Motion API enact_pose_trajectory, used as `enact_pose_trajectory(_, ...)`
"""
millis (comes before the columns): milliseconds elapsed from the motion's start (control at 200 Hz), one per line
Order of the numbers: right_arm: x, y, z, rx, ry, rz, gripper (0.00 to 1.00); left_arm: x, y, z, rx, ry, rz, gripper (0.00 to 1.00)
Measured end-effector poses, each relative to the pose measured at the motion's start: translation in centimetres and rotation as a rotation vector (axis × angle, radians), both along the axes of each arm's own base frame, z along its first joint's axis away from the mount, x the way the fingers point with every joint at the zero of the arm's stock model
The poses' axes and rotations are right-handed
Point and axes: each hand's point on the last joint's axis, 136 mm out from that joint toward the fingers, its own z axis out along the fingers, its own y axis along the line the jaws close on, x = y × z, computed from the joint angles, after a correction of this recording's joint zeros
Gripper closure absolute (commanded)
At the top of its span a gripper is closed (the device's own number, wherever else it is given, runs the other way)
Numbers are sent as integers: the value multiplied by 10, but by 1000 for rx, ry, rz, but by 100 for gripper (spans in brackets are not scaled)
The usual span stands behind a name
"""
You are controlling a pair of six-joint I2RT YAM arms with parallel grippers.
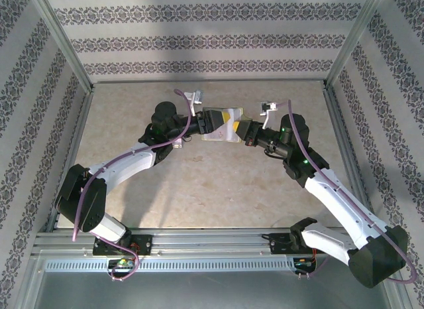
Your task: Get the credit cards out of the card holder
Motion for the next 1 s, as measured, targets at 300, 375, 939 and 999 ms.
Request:
enact_pose_trajectory(300, -1, 1, -1, 2, 5, 7, 95, 1, 6, -7, 21, 7, 27, 48)
enact_pose_trajectory(375, 0, -1, -3, 1, 8, 1, 95, -1, 7, -5, 19, 3, 25, 36)
enact_pose_trajectory(939, 5, -10, -15, 0, 43, -38, 95, -3, 11, -8, 23, 11, 25, 51)
enact_pose_trajectory(999, 6, -13, -18, 0, 52, -48, 95, -4, 11, -8, 23, 11, 23, 48)
